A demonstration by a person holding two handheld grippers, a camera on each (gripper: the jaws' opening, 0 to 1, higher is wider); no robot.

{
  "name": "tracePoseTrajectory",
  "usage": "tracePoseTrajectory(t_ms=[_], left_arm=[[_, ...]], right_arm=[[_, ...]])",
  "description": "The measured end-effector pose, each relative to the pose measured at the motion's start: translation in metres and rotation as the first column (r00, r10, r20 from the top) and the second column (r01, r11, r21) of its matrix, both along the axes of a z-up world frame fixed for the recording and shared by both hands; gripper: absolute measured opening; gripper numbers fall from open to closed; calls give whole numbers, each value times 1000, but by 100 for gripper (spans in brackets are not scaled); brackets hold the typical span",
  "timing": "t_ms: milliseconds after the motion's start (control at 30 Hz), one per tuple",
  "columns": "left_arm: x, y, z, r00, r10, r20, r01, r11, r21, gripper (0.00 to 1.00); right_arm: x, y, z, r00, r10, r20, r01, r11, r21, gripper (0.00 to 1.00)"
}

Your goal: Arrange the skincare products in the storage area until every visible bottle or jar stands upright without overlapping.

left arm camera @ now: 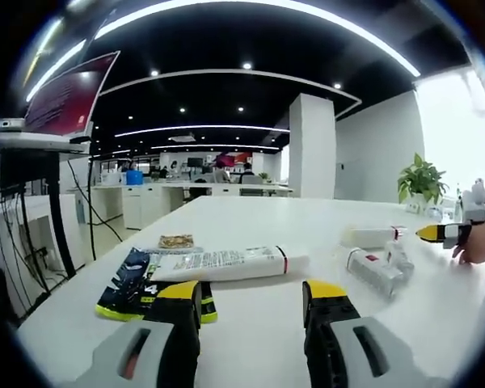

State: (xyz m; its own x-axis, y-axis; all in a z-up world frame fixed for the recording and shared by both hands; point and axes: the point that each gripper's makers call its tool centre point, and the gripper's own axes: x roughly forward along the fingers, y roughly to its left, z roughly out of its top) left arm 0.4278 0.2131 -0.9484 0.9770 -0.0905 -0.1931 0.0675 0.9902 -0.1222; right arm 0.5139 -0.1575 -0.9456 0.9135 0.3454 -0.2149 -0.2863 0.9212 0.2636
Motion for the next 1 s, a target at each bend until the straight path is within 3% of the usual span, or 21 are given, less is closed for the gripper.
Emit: tracePoseTrajectory(t_ms=[233,533,733,1000], left_arm=[[-1,-2,13,999,-5,38,5,1000,2,52],[2,4,26,999,-10,40,8,999,52,53],[11,-9,42,996,-63,68,58,995,80,54],[24,-25,51,989,-138,57,132,985,108,54]], right_arm=[[0,0,3,1000,-5,8,5,1000,12,54],[0,2,13,999,17,48,-17,1000,-5,54],[0,-1,18,998,2,57,-2,1000,11,54],[0,1,25,996,57,64,-54,998,-41,52]])
